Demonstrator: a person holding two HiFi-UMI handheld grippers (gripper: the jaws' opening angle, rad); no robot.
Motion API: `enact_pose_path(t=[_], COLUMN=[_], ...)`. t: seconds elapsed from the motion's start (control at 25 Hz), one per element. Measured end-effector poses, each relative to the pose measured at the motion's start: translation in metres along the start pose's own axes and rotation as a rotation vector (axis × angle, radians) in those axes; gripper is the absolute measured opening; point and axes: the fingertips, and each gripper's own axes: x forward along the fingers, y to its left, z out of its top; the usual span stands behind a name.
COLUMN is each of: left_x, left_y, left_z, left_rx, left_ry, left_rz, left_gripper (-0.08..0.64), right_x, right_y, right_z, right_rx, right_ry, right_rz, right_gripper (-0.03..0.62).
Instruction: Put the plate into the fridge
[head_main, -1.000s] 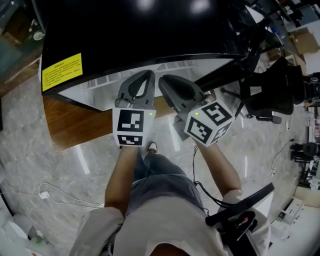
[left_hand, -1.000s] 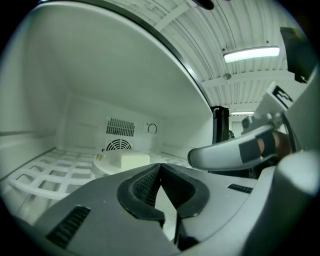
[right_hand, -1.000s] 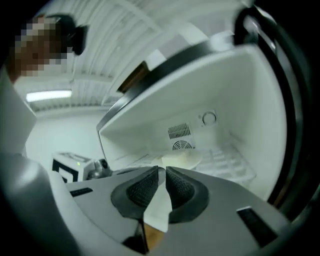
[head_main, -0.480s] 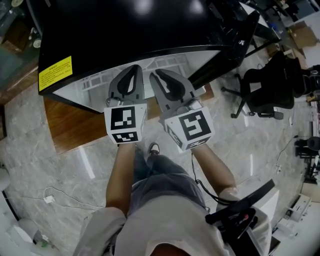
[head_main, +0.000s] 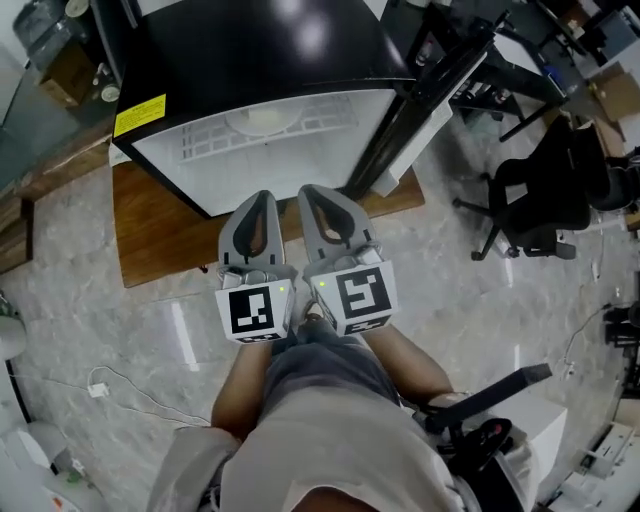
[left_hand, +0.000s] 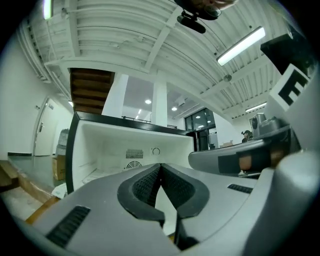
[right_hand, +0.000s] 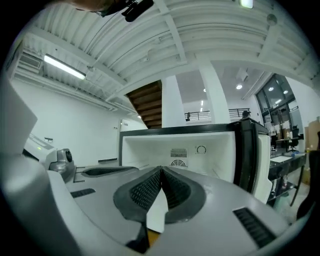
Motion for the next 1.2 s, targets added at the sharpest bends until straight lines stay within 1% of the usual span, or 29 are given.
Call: enact_pose_path(t=[0.12, 0.2, 0.32, 0.48, 0.68, 0.92, 1.04, 1.2], left_x=[-0.069, -0.098, -0.11, -0.148, -0.177, -0.203, -0.215, -0.222], left_y=[-0.005, -0.008, -0.015, -0.007, 0.003, 0.015, 0.018, 0.022], left_z=[0.004, 0.016, 0.03, 0.039, 0.043, 0.041, 0.043, 0.042], left_rx=[-0.017, -0.035, -0.04, -0.042, -0.055, -0.063, -0.07, -0.072], left_ry=[0.011, 0.001, -0.015, -0.034, -0.021, -0.004, 0.001, 0.007], left_rz=[-0.02, -0.035, -0.04, -0.049, -0.067, -0.081, -0.087, -0.086], left_gripper=[0.018, 0.018, 0.018, 0.018, 0.018, 0.018, 0.018, 0.018], right_x=[-0.05, -0.073, -0.092, -0.113, -0.129, -0.135, -0.14, -0.145], right_y=[0.048, 0.07, 0.081, 0.115, 0.139, 0.172, 0.181, 0.182], right_z=[-0.002, 0.004, 0.01, 0.008, 0.01, 0.006, 0.006, 0.005], right_rx=[0.005, 0.003, -0.003, -0.004, 0.0, -0.017, -0.014, -0.012], right_ry=[-0.005, -0.011, -0.008, -0.009, -0.001, 0.005, 0.003, 0.007], right_rz=[-0.01, -0.021, -0.032, -0.061, -0.1, -0.117, -0.122, -0.128], right_gripper=[0.018, 0.018, 0.017, 0.017, 0.017, 0.017, 0.016, 0.016])
